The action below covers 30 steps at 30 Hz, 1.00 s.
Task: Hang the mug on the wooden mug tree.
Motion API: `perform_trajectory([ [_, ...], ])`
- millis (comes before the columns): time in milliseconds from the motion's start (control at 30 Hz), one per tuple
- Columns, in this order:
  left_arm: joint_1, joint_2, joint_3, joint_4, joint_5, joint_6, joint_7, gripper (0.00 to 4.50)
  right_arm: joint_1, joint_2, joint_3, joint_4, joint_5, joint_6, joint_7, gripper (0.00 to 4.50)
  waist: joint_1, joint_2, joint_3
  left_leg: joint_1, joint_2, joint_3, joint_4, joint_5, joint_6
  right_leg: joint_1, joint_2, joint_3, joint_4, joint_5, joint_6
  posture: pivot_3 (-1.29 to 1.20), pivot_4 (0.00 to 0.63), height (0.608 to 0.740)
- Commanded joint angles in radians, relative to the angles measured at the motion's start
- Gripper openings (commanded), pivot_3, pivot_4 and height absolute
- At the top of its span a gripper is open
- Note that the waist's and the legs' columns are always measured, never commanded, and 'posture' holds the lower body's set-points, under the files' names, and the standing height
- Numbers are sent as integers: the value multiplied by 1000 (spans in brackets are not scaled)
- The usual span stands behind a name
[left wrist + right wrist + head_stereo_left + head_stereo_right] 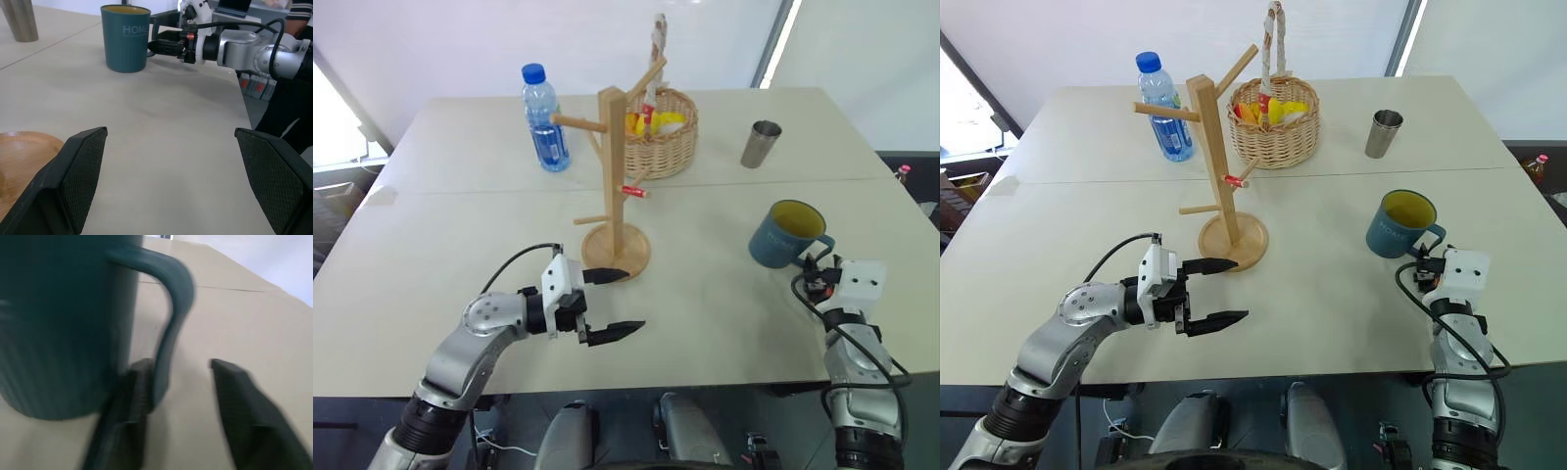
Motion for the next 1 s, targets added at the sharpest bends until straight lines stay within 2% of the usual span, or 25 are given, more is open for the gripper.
perform_trajectory([
  [33,3,-1,6,-48,-7,-8,12,4500,-16,-6,3,-6,17,-20,21,35,0,0,0,0,0,0,0,0,0,0,0,0,0,0,0,0,150,740],
  [267,11,6,18,-57,-10,-3,26,4500,-13,-21,39,-36,-13,-34,41,35,0,0,0,0,0,0,0,0,0,0,0,0,0,0,0,0,150,740],
  [433,20,33,81,-8,-11,-19,35,4500,64,-196,219,-240,-218,-144,193,35,-5,1,0,0,0,0,0,0,0,0,0,0,0,0,0,0,150,740],
  [567,22,43,134,43,-20,-34,33,4500,82,-313,309,-433,-256,-154,323,35,-2,1,0,1,1,0,0,0,0,0,1,0,0,0,0,0,150,740],
  [800,18,52,199,103,-20,-74,16,4500,-105,-340,388,-682,-237,73,424,35,1,-1,1,0,0,-1,2,0,0,0,0,0,0,0,0,0,150,740],
  [1000,10,53,287,116,-89,-70,9,4500,-303,-346,429,-733,-225,259,485,35,3,-1,1,-1,0,-1,2,0,0,0,0,-1,0,0,0,0,150,740],
])
